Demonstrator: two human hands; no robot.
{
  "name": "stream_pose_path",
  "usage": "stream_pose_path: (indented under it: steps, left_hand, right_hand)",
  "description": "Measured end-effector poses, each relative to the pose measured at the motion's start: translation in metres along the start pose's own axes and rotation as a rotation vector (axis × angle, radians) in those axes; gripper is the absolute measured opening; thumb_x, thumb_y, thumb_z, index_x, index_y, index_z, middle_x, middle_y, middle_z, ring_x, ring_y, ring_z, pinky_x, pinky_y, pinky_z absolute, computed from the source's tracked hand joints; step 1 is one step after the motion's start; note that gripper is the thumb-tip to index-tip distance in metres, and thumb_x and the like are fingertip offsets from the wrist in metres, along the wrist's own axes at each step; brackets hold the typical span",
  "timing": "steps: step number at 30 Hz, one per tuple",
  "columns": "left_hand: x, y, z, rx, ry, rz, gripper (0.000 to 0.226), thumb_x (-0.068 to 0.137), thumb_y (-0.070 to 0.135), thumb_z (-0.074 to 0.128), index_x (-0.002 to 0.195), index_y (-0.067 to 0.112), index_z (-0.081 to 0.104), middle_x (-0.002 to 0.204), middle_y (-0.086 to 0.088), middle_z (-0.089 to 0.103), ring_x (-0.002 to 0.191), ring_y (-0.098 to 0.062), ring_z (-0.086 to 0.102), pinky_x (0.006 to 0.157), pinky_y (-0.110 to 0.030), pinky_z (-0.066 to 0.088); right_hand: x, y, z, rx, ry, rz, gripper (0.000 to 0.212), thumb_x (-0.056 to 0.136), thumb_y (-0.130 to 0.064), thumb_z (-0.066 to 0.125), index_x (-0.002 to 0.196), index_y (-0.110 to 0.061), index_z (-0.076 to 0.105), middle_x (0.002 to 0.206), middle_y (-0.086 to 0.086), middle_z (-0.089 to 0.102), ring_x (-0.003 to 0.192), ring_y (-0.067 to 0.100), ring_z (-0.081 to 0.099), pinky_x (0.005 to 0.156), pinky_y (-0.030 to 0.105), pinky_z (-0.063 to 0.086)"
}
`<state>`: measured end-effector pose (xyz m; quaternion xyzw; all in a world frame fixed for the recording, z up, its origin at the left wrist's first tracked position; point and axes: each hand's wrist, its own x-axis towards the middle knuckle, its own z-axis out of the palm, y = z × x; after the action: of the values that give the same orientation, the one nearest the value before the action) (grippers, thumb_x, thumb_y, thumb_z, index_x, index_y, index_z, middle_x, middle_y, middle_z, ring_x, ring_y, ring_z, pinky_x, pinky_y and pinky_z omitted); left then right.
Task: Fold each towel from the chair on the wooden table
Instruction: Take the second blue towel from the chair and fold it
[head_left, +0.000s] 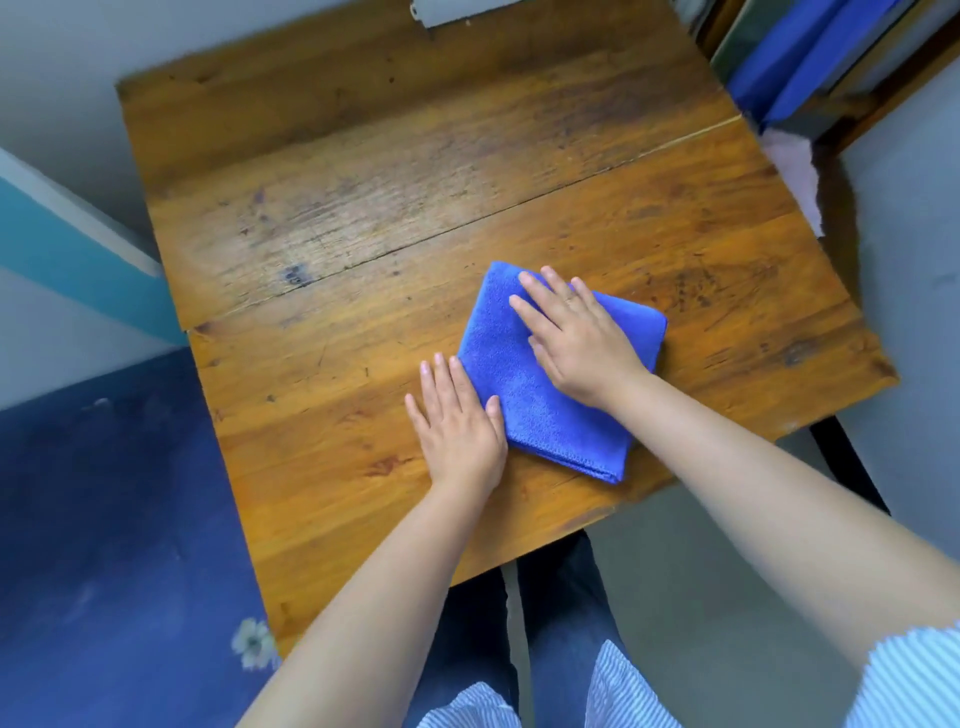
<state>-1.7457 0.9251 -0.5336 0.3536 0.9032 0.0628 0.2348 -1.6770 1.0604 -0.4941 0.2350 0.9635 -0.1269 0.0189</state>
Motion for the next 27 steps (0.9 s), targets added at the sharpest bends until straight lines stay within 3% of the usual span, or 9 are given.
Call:
stream_pose_path:
  steps: [2,3,6,10,14,18,20,22,27]
  left_hand:
    - [-0.001,0.0,0.0,0.0,0.03,0.004,0.066,0.094,0.032,0.042,0.145,0.0,0.015,0.154,-0.017,0.014,0.144,-0.031,0.01,0.115,-0.049,0.01]
    - [-0.001,0.0,0.0,0.025,0.096,0.022,0.066,0.089,0.03,0.055,0.14,-0.004,0.029,0.148,-0.021,0.029,0.138,-0.036,0.026,0.11,-0.054,0.023]
    - [-0.001,0.003,-0.003,0.113,0.164,0.032,0.067,0.062,0.026,0.083,0.114,-0.008,0.06,0.119,-0.023,0.062,0.109,-0.038,0.06,0.08,-0.058,0.048]
    - [-0.002,0.002,-0.003,0.098,0.119,0.005,0.066,0.063,0.025,0.082,0.116,-0.008,0.059,0.121,-0.023,0.06,0.111,-0.04,0.058,0.083,-0.061,0.046]
    - [-0.003,0.006,-0.003,0.069,0.094,-0.041,0.055,0.084,0.028,0.058,0.126,-0.006,0.05,0.132,-0.023,0.052,0.122,-0.042,0.048,0.096,-0.062,0.036]
    - [-0.004,0.009,0.0,-0.054,0.018,-0.13,0.062,0.096,0.034,0.04,0.145,0.004,0.016,0.154,-0.011,0.018,0.143,-0.027,0.014,0.116,-0.046,0.006]
    - [-0.006,0.012,-0.002,-0.069,0.032,-0.214,0.062,0.096,0.038,0.034,0.147,0.011,0.013,0.153,-0.006,0.02,0.141,-0.02,0.017,0.113,-0.038,0.011]
    - [-0.005,0.017,-0.014,-0.159,0.047,-0.351,0.059,0.093,0.037,0.041,0.143,0.012,0.024,0.144,-0.008,0.034,0.132,-0.025,0.031,0.105,-0.037,0.025]
    - [0.01,0.021,-0.038,-0.431,-0.103,-0.685,0.042,0.084,0.023,0.053,0.122,0.007,0.049,0.124,-0.018,0.053,0.118,-0.034,0.048,0.094,-0.037,0.04]
  right_hand:
    - [0.017,0.006,0.006,-0.064,-0.111,-0.1,0.047,0.096,-0.024,0.033,0.142,-0.015,0.027,0.154,0.008,0.014,0.143,0.032,0.009,0.116,0.041,0.002]
    - [0.022,0.01,0.009,-0.098,-0.151,-0.137,0.048,0.097,-0.027,0.033,0.144,-0.018,0.023,0.155,0.007,0.01,0.144,0.029,0.006,0.116,0.039,-0.001]
    - [0.03,0.024,0.013,-0.164,-0.232,-0.178,0.051,0.097,-0.031,0.034,0.145,-0.02,0.018,0.155,0.005,0.006,0.144,0.027,0.004,0.116,0.038,-0.001]
    - [0.028,0.052,0.008,-0.117,-0.263,-0.073,0.055,0.096,-0.034,0.035,0.145,-0.018,0.015,0.156,0.005,0.007,0.144,0.026,0.005,0.115,0.039,0.004]
    - [0.032,0.077,0.0,-0.089,-0.342,-0.012,0.067,0.086,-0.043,0.017,0.146,-0.015,0.01,0.156,0.004,0.002,0.145,0.02,-0.002,0.115,0.04,-0.005]
    - [0.049,0.1,-0.013,-0.137,-0.426,-0.137,0.072,0.083,-0.046,0.015,0.146,-0.012,0.008,0.156,0.005,-0.001,0.144,0.019,-0.006,0.114,0.041,-0.009]
    - [0.064,0.099,-0.023,-0.101,-0.393,-0.195,0.071,0.084,-0.045,0.021,0.145,-0.008,0.015,0.156,0.008,0.01,0.145,0.022,0.002,0.115,0.042,-0.003]
    - [0.078,0.086,-0.029,-0.037,-0.334,-0.271,0.067,0.089,-0.044,0.036,0.142,-0.005,0.026,0.149,0.013,0.03,0.141,0.025,0.021,0.114,0.04,0.01]
    - [0.103,0.039,-0.033,0.102,-0.425,-0.197,0.086,0.073,-0.056,0.063,0.143,-0.026,0.023,0.126,0.005,0.054,0.121,0.026,0.045,0.096,0.04,0.033]
